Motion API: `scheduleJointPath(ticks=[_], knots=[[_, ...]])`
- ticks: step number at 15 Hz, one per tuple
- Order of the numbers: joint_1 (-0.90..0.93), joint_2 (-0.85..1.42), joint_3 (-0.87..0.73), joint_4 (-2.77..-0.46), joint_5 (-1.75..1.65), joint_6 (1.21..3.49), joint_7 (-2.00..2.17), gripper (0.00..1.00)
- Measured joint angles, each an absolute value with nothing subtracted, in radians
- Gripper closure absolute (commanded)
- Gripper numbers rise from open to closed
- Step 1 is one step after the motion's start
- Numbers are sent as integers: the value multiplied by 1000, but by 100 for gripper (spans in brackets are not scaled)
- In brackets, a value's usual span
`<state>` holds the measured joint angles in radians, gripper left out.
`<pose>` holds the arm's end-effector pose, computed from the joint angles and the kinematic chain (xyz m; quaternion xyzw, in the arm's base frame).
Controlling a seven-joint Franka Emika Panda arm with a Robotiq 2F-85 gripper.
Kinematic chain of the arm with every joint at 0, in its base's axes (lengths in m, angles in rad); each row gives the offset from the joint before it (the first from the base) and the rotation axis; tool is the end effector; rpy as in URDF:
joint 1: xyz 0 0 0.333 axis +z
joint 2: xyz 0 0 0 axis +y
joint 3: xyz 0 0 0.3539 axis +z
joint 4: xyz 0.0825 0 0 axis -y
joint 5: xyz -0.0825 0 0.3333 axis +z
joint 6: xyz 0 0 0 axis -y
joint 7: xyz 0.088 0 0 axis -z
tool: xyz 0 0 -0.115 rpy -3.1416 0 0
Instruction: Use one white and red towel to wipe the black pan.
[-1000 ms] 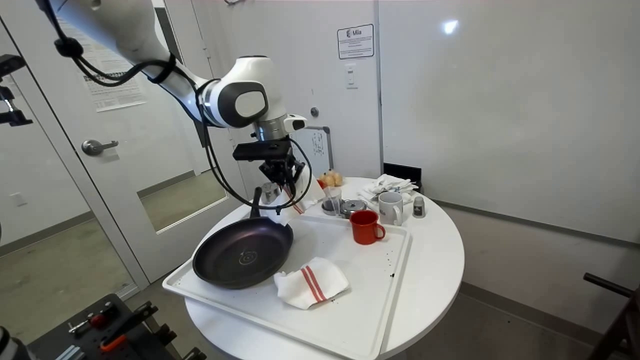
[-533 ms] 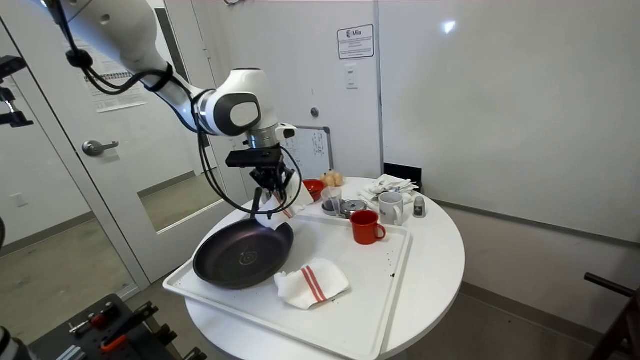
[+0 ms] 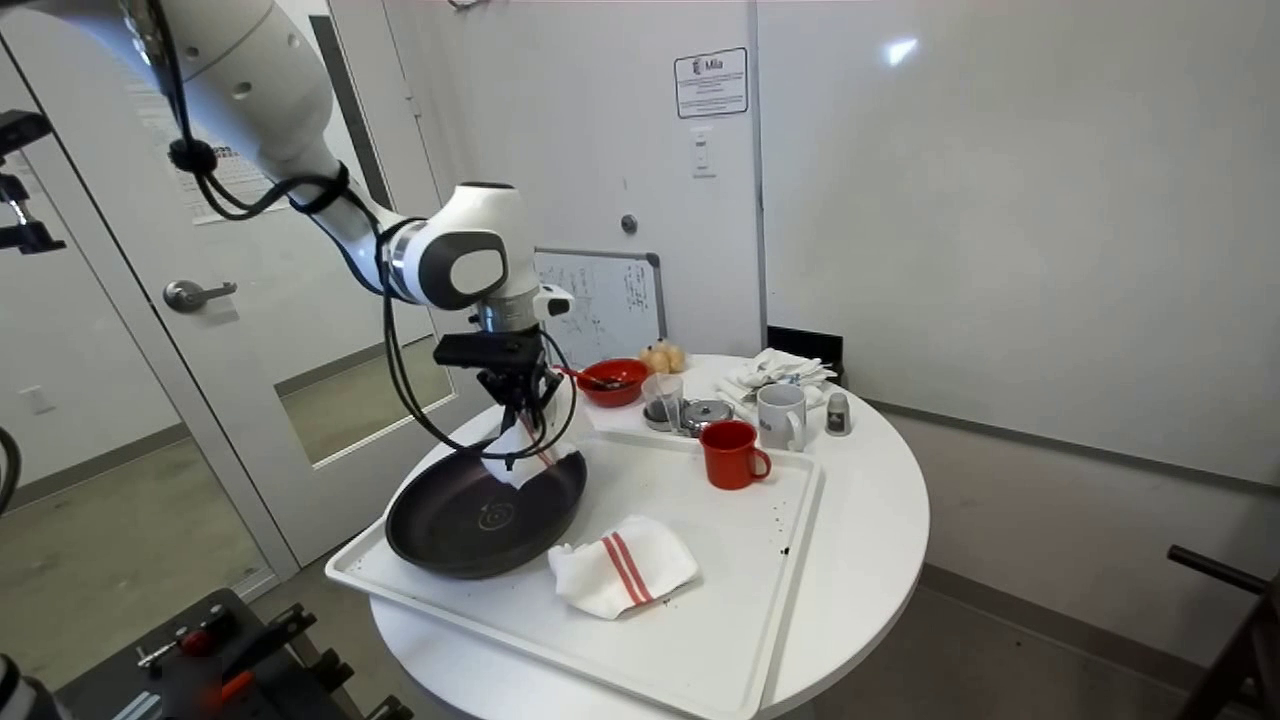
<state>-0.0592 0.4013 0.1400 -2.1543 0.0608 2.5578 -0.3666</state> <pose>0.5542 0.0409 0.2817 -0.9805 -0.1914 -0.0087 0.0433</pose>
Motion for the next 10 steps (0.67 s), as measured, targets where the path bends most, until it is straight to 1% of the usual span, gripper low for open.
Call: scheduleJointPath(ticks=[10], knots=[[-115,519,208,-2180,177,2597,-433,96]])
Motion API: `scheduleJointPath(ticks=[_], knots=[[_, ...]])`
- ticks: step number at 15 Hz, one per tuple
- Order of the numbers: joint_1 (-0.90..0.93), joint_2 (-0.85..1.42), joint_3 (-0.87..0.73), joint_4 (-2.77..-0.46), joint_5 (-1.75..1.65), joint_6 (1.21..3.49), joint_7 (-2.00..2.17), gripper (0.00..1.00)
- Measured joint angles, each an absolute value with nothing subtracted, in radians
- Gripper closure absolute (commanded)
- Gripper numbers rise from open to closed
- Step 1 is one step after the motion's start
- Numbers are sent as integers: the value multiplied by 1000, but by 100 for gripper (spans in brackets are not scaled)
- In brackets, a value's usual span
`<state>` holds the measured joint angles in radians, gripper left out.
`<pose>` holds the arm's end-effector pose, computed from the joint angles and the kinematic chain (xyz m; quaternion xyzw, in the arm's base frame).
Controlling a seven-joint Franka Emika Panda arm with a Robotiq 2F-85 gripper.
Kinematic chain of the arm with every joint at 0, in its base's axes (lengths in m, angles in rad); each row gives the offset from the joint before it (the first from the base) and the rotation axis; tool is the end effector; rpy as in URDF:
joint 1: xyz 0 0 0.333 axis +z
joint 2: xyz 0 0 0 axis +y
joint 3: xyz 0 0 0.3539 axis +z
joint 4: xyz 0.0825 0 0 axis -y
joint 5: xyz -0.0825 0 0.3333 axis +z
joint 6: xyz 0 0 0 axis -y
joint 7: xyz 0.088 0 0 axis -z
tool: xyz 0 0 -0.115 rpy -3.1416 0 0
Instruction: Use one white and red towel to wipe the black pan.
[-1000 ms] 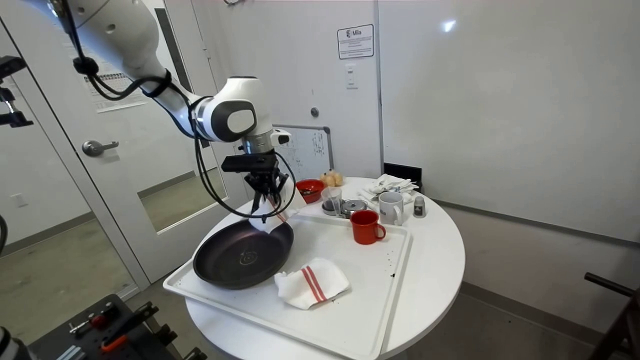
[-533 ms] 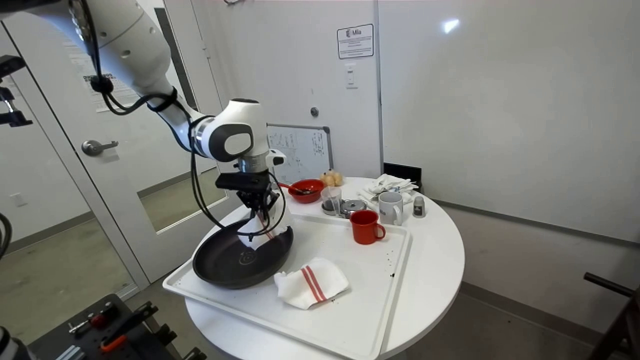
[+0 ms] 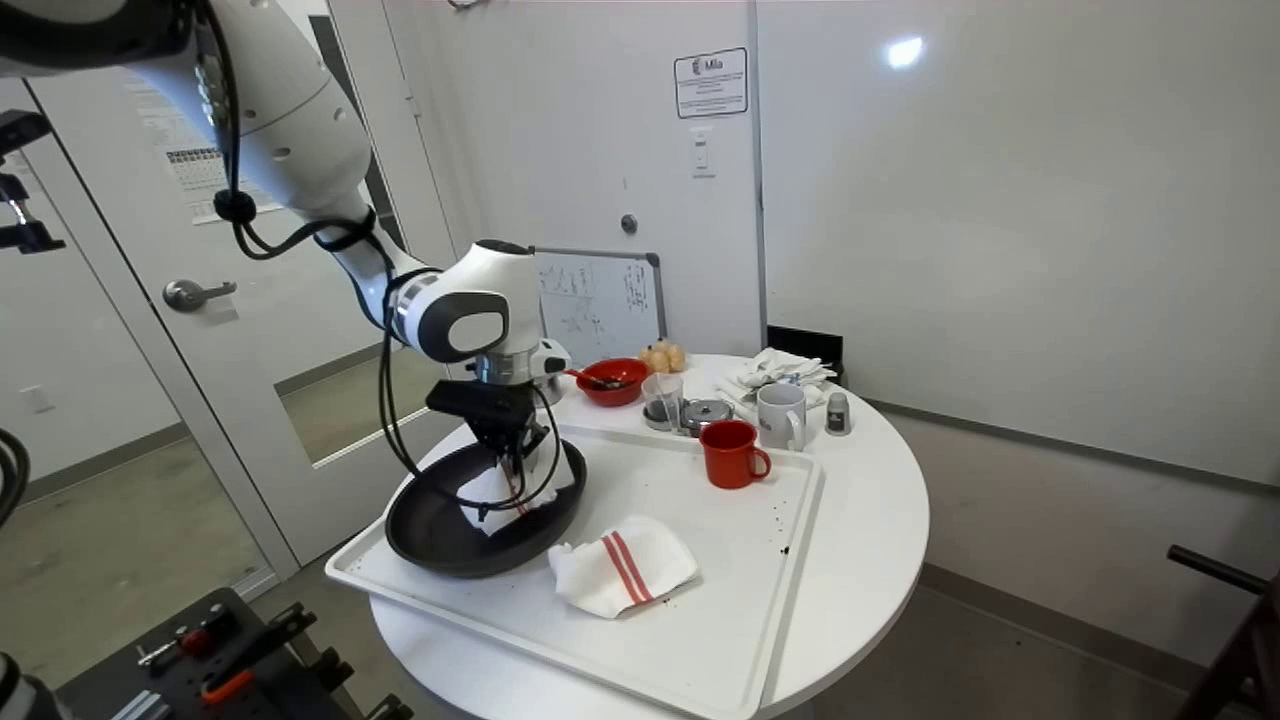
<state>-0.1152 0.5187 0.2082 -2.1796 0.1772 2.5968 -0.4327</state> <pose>0.5396 0.0451 0.2157 -0.9794 -0.1719 0.0320 0.1008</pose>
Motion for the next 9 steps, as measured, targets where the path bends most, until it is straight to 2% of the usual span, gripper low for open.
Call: scheduleJointPath(ticks=[9], knots=[[-116,585,167,-2213,138,2658,-407,96]])
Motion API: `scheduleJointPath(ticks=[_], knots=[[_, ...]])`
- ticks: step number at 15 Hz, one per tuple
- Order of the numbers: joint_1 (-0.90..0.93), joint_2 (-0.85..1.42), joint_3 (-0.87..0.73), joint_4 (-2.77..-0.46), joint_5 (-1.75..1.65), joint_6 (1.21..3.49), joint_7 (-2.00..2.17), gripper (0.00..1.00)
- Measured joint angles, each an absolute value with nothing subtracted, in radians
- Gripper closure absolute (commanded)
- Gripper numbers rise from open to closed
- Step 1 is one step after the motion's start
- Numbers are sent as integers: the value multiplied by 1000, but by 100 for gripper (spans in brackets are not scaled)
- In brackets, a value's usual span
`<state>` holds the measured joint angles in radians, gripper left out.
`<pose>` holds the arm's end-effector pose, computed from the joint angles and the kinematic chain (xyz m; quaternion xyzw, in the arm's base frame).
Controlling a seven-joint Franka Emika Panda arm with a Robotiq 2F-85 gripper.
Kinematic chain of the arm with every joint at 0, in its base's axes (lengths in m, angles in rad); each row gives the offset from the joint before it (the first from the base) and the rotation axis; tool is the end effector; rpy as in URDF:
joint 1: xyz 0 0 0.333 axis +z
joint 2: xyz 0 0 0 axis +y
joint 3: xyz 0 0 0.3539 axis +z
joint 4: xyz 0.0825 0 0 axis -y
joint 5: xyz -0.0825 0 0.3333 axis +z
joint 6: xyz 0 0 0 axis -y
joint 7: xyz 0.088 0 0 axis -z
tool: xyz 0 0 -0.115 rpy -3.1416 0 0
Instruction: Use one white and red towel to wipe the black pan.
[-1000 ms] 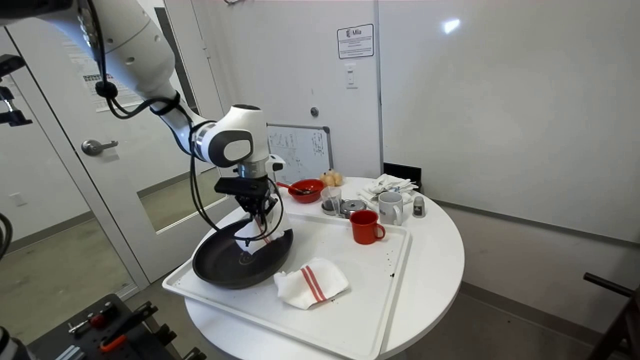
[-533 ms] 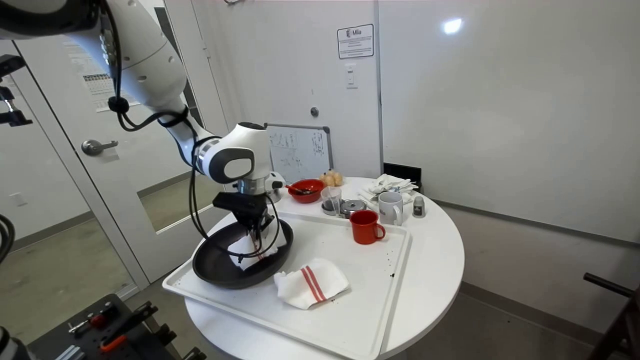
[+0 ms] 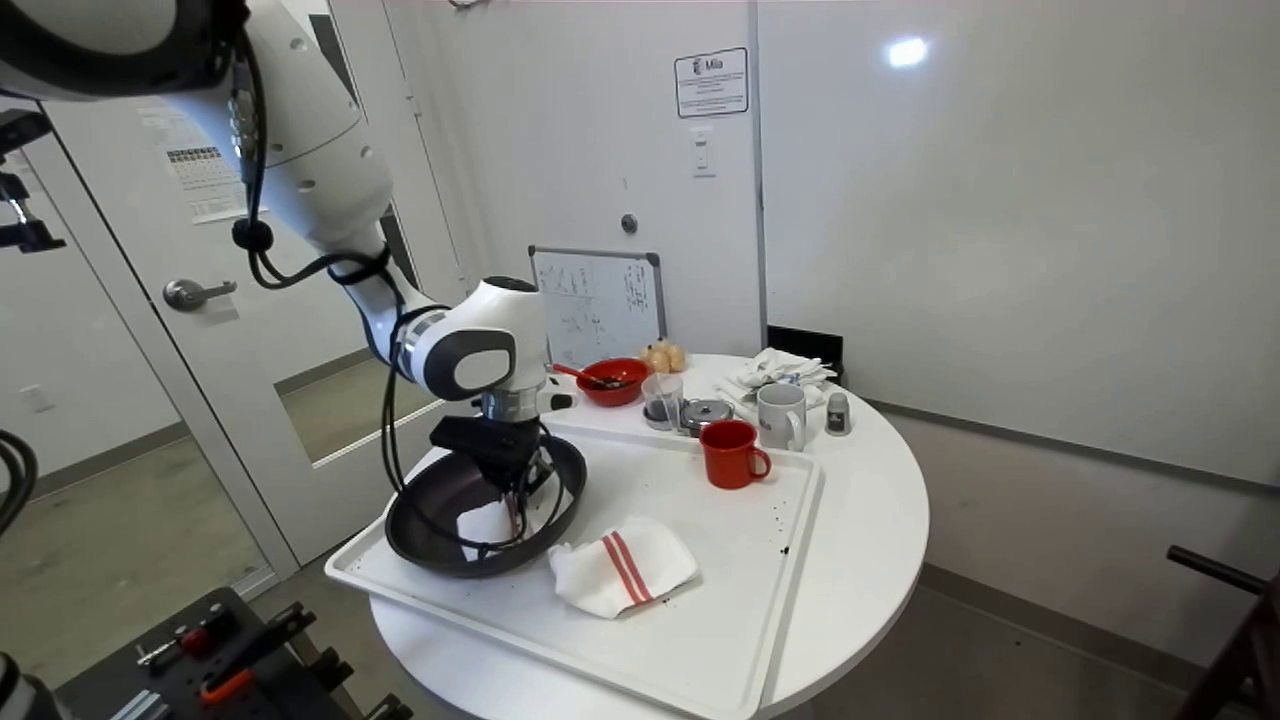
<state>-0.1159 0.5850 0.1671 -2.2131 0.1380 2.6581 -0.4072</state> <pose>0.5256 0.0238 0.1740 -0.9829 -0.1538 0.0541 0.0855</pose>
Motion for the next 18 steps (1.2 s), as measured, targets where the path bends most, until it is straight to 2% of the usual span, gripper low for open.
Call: scheduleJointPath(ticks=[12,18], knots=[[-60,591,159,-2193,59,2716,-353,96],[-53,649,176,-2111,56,2696,-352,96]])
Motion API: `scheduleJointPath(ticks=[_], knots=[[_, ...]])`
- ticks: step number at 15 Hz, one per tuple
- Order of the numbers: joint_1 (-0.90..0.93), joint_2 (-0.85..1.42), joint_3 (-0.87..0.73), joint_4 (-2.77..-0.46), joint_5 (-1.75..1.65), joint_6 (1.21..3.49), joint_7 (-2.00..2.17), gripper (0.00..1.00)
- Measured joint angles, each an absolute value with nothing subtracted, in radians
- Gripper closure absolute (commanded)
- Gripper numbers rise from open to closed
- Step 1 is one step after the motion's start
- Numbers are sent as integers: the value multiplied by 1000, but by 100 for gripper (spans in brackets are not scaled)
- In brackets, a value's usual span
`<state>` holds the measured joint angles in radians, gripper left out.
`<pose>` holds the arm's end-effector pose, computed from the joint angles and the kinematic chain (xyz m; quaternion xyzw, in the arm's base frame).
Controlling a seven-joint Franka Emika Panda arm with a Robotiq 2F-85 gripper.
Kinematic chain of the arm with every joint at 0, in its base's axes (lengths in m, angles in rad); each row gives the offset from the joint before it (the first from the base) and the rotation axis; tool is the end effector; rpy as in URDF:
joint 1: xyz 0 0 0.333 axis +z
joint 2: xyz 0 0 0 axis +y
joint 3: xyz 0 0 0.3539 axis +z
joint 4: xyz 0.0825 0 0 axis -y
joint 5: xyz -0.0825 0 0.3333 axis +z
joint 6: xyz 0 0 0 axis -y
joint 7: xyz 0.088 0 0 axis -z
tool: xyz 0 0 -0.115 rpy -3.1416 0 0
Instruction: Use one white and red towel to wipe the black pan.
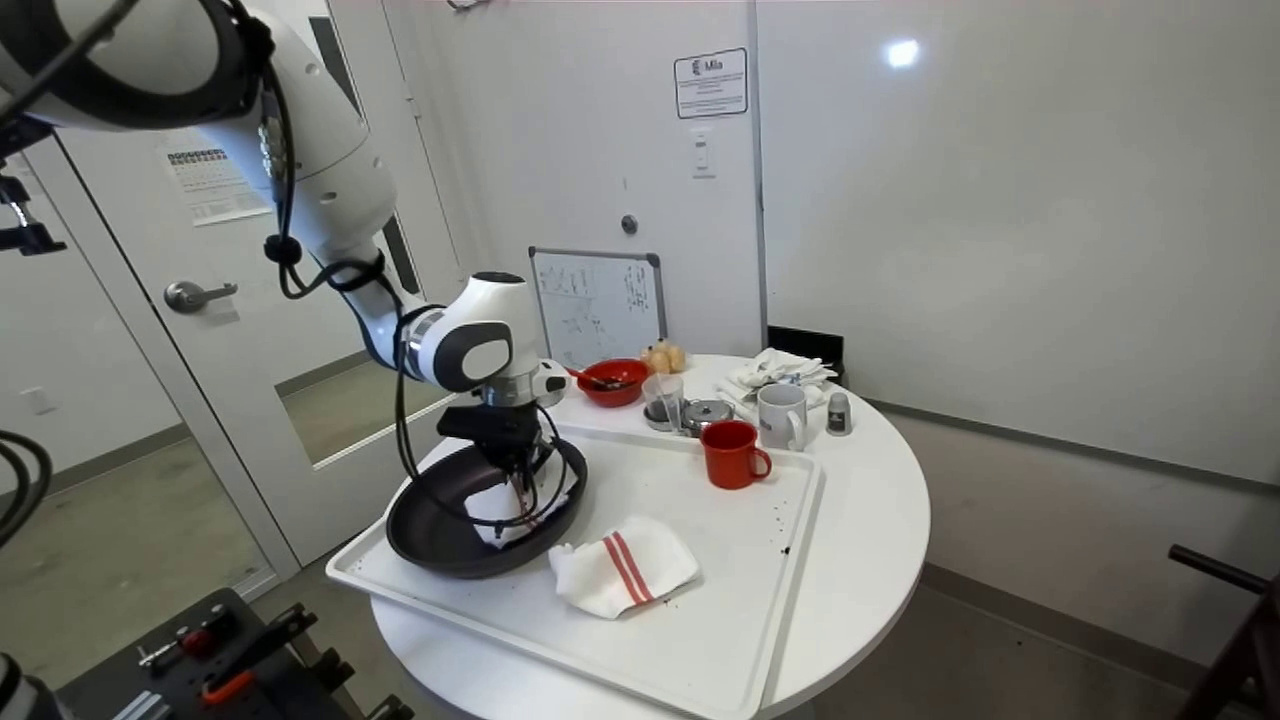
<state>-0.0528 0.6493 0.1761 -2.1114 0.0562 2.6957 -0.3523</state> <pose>0.5582 0.0649 0.1707 -0.9784 -0.1942 0.0213 0.0678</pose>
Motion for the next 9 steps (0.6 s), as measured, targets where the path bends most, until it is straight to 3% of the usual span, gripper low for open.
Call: scheduleJointPath(ticks=[9], knots=[[-81,766,176,-1991,56,2690,-352,96]])
